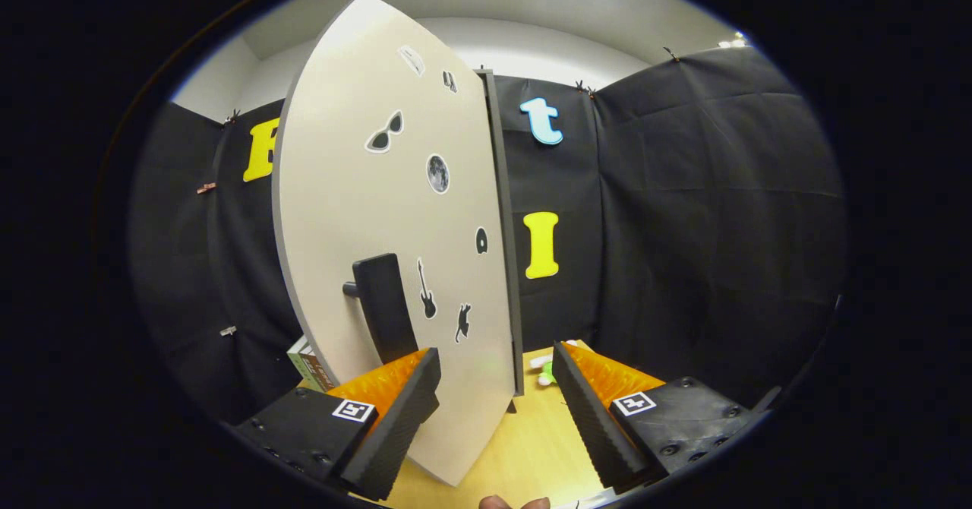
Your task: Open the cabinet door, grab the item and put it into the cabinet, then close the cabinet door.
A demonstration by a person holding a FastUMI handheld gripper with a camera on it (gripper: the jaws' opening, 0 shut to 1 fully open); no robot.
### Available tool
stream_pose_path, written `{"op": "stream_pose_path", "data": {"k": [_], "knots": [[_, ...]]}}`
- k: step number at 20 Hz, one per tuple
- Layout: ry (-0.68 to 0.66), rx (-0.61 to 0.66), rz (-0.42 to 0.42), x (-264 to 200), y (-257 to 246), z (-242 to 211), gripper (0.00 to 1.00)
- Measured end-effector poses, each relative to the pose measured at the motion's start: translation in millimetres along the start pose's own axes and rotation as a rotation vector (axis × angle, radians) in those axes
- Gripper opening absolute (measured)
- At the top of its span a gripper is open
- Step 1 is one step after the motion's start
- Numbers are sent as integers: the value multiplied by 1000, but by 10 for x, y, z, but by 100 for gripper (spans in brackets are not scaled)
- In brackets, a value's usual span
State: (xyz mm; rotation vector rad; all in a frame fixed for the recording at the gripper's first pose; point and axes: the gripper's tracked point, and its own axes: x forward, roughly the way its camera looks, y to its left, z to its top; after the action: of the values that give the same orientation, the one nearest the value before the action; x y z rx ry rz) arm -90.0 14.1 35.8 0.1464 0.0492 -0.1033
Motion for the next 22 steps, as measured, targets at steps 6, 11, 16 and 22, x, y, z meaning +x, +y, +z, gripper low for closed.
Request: {"op": "stream_pose_path", "data": {"k": [6, 11, 16, 22], "knots": [[38, -21, 107, 237, 773, -214, 98], [14, -65, 149, 204, 1049, -233, 98], [13, -67, 147, 212, 1061, -237, 98], [-18, -75, 147, 152, 1067, -158, 98]]}}
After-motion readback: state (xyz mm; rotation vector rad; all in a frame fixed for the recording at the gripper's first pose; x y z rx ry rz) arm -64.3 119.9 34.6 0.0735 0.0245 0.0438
